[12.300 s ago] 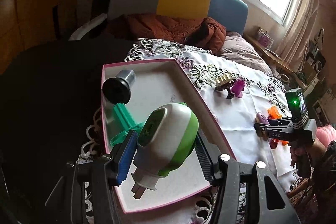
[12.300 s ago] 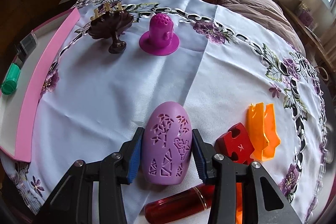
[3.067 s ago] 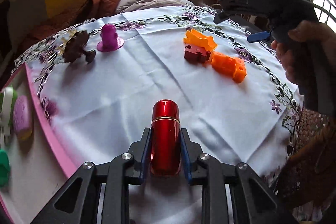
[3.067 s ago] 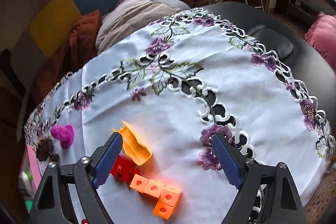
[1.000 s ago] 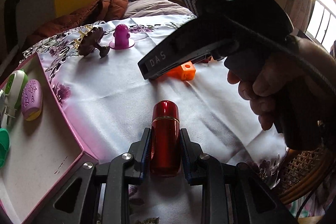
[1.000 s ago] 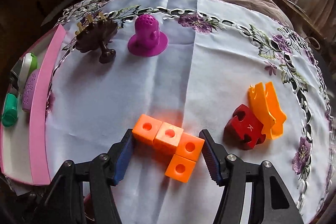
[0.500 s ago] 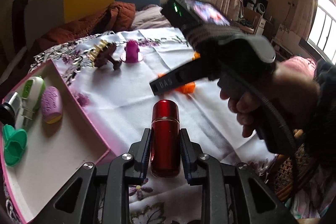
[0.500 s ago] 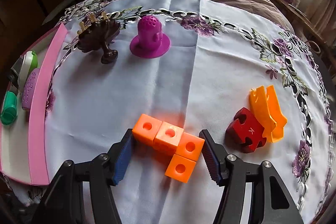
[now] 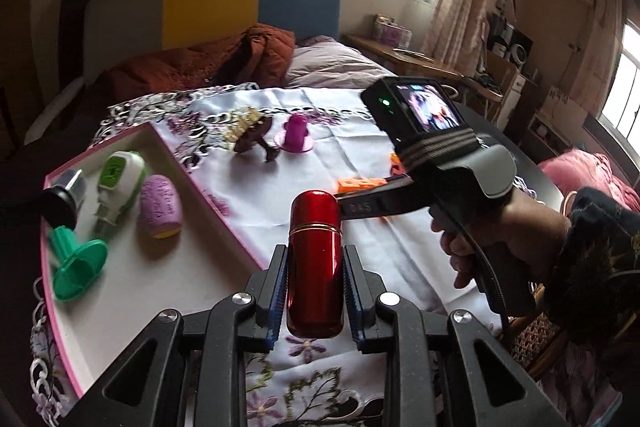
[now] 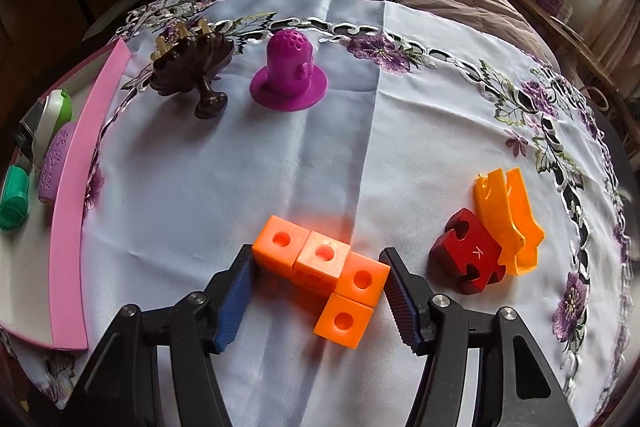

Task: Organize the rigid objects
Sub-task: 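Carry the red cylinder toward the tray with the left tool while the right tool holds the orange cubes, then lower the red cylinder into the pink tray and open the left tool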

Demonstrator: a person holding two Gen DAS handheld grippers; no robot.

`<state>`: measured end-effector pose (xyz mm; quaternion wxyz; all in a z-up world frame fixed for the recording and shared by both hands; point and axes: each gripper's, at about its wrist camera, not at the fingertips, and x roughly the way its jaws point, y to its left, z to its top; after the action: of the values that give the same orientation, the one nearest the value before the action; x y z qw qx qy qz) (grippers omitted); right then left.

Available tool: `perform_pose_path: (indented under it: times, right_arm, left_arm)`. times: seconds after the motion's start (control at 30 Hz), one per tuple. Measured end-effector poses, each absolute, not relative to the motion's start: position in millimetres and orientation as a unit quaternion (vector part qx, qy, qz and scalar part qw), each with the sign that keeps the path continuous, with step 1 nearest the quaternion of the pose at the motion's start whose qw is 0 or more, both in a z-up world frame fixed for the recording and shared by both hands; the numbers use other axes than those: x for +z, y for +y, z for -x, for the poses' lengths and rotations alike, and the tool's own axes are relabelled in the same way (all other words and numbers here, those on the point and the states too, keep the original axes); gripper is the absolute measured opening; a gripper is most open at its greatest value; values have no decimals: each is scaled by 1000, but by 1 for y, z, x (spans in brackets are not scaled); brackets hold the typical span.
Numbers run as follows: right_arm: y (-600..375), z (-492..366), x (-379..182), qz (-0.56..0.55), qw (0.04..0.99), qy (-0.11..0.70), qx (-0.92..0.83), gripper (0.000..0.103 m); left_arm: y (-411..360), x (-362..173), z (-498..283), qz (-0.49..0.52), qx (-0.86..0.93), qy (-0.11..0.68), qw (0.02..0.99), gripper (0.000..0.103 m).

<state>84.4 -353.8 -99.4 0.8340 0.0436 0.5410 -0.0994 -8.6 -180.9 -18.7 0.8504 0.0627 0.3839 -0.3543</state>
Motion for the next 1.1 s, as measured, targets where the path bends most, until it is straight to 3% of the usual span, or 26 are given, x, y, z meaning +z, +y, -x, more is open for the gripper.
perform_pose_path:
  times: [0.63, 1.1]
  right_arm:
    - [-350, -84, -100, -30, 835, 540, -100, 62]
    - [-351, -84, -99, -41, 833, 543, -100, 62]
  left_arm:
    - [-109, -19, -14, 15, -290, 417, 861, 26]
    - [-35, -67, -69, 84, -165, 503, 844, 26]
